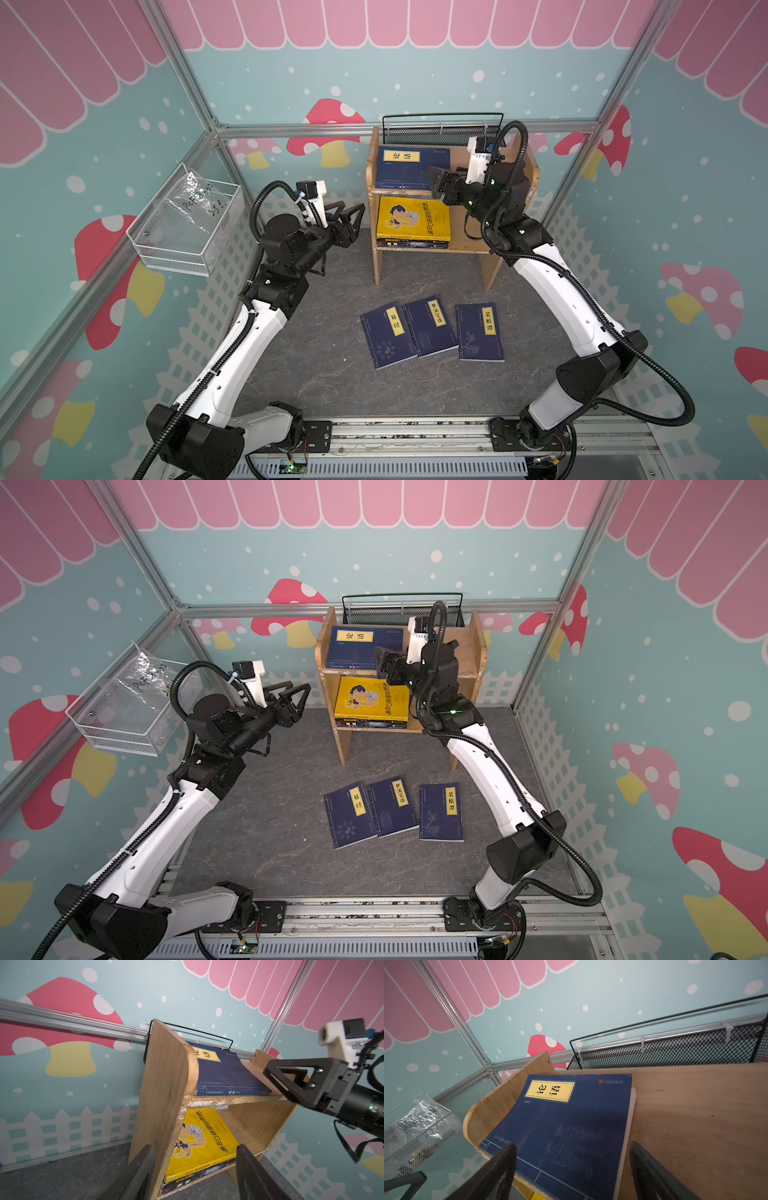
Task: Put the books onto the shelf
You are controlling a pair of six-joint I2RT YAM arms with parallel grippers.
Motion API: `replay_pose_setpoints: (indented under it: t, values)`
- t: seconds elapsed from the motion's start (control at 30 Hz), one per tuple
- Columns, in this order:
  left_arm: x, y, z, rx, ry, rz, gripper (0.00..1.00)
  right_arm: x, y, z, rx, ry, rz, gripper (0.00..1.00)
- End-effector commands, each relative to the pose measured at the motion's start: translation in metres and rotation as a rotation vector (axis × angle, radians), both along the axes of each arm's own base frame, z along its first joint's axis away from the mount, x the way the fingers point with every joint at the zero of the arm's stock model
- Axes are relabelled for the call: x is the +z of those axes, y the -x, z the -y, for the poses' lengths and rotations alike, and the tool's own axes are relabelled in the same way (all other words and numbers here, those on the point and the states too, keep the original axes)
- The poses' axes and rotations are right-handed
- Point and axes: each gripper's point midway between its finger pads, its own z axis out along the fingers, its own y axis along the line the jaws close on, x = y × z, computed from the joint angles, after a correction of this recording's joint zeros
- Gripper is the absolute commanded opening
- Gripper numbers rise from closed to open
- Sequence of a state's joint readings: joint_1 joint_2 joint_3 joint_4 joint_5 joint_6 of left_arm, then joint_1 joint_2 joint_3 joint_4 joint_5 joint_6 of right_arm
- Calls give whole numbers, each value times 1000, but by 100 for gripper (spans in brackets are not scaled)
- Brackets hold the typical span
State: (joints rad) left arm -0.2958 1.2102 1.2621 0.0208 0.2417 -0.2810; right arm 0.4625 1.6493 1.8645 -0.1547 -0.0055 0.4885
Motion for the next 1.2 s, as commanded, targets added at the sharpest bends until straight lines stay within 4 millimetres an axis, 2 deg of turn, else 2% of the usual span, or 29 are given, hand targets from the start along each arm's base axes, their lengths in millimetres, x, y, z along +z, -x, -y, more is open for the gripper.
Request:
replay_pose_setpoints:
  t: [0.0,0.43,0.7,0.77,0.87,1.0,1.07,1.17]
  values:
    - [3,7,-6,23,-4,18,63,-6,-1,-5,30,-37,-60,87]
    - [2,11,-13,52,-7,22,64,-15,1,-38,202,-96,-101,85]
    - [4,13,-15,59,-5,24,64,1,7,-31,184,-96,-60,85]
    - [4,14,-16,59,-3,22,64,9,10,-25,164,-72,-26,86]
    - [4,18,-17,61,-9,18,65,34,23,-3,81,-9,67,86]
    - [-5,23,-21,72,-7,-8,69,68,55,29,-14,49,180,87]
    - [-12,25,-21,67,-1,-31,74,74,71,40,-32,66,205,87]
    - [-30,29,-20,58,19,-90,82,64,94,52,-34,82,199,87]
